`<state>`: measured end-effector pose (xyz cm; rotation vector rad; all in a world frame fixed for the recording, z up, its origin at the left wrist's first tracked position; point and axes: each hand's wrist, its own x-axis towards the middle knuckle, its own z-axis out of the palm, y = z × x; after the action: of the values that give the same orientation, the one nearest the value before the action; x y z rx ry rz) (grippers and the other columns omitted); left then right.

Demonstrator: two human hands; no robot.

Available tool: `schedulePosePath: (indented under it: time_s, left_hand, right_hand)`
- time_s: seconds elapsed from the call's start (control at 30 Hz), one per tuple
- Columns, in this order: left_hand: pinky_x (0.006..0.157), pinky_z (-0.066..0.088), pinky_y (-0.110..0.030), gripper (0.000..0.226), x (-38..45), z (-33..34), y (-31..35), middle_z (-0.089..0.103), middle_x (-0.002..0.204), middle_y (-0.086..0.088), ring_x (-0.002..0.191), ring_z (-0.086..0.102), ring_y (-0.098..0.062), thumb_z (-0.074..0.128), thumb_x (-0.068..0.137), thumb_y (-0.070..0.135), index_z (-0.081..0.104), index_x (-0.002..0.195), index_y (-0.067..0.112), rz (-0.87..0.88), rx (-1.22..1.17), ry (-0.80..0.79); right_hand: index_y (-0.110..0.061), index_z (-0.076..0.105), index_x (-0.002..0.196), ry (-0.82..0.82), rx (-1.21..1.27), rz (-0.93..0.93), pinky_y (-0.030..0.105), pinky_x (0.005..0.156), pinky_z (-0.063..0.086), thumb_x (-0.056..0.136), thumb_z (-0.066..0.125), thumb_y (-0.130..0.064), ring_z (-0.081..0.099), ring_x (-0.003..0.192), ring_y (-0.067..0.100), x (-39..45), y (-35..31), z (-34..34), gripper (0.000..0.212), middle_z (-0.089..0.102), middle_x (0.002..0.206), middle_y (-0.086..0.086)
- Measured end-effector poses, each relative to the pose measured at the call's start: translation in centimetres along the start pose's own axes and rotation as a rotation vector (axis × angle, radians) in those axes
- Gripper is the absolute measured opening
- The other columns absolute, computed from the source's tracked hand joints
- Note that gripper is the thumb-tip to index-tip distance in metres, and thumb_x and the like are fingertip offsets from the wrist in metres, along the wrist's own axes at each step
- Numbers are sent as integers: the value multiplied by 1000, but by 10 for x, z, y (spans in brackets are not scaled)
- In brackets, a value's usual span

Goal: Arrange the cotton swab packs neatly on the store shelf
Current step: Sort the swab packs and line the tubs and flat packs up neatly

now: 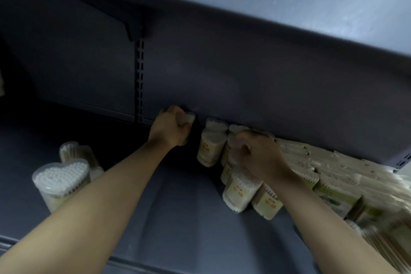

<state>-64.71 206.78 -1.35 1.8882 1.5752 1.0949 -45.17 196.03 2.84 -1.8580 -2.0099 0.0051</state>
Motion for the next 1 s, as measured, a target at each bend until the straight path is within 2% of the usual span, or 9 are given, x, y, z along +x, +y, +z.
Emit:
schedulePosePath:
  time_s: [0.17,0.27,0.4,0.53,0.6,0.73,0.87,0.93,1.0]
  left_hand:
    - [67,39,-22,34,-5,-5,0,55,112,-10,97,56,-22,66,81,29,54,108,12,-21,-15,8]
    - [85,40,-22,53,-13,-13,-3,49,126,-9,112,51,-23,67,79,25,49,126,10,-48,-22,-7]
    - [87,43,-29,29,-28,-28,4,61,106,-13,105,54,-26,66,79,13,59,103,0,-26,-134,-18]
    - [80,44,-20,47,-42,-53,17,59,114,-3,102,54,-13,70,79,14,56,123,6,-137,-342,-108]
    - [86,48,-25,48,-47,-64,22,61,114,-3,103,56,-14,73,78,22,57,121,9,-181,-390,-169]
    - [80,51,-24,36,-60,-77,37,66,104,-1,98,61,-12,71,77,32,65,108,15,-214,-475,-290]
    - [82,53,-27,26,-68,-76,48,68,95,1,93,63,-10,68,80,34,68,98,15,-238,-498,-370]
    - [82,53,-27,32,-70,-73,51,69,96,1,92,63,-9,68,80,36,67,103,14,-246,-502,-392]
    - [80,53,-26,34,-72,-70,54,69,97,0,92,63,-9,68,79,37,66,104,13,-250,-518,-404]
  right_hand:
    - [-16,65,103,9,27,29,38,81,49,84,63,-20,60,99,25,-3,3,2,19,63,108,7]
    - [-17,64,103,37,19,31,37,79,49,85,58,-12,60,99,26,-4,3,1,20,62,109,8]
    - [-15,63,106,37,22,24,38,84,48,84,49,-6,57,104,28,-6,-5,-2,27,62,113,10]
    - [-7,63,104,31,22,-2,39,84,45,85,52,-6,57,102,28,-12,-16,-7,23,63,110,13]
    - [-3,62,107,8,33,-8,36,84,43,86,55,-10,57,102,27,-15,-22,-8,24,63,111,15]
    - [-18,60,119,-50,88,-26,22,85,38,83,65,-22,56,106,17,-22,-32,-13,36,62,116,2]
    - [-22,63,115,-231,131,-147,0,68,35,77,73,-30,49,80,-7,-32,-36,-15,40,57,101,-12]
    - [-22,64,112,-261,83,-219,1,65,33,75,75,-35,45,69,-13,-35,-36,-13,41,51,88,-22]
    - [-23,65,108,-237,32,-278,5,66,30,73,75,-39,44,72,-9,-36,-34,-12,39,42,81,-28]
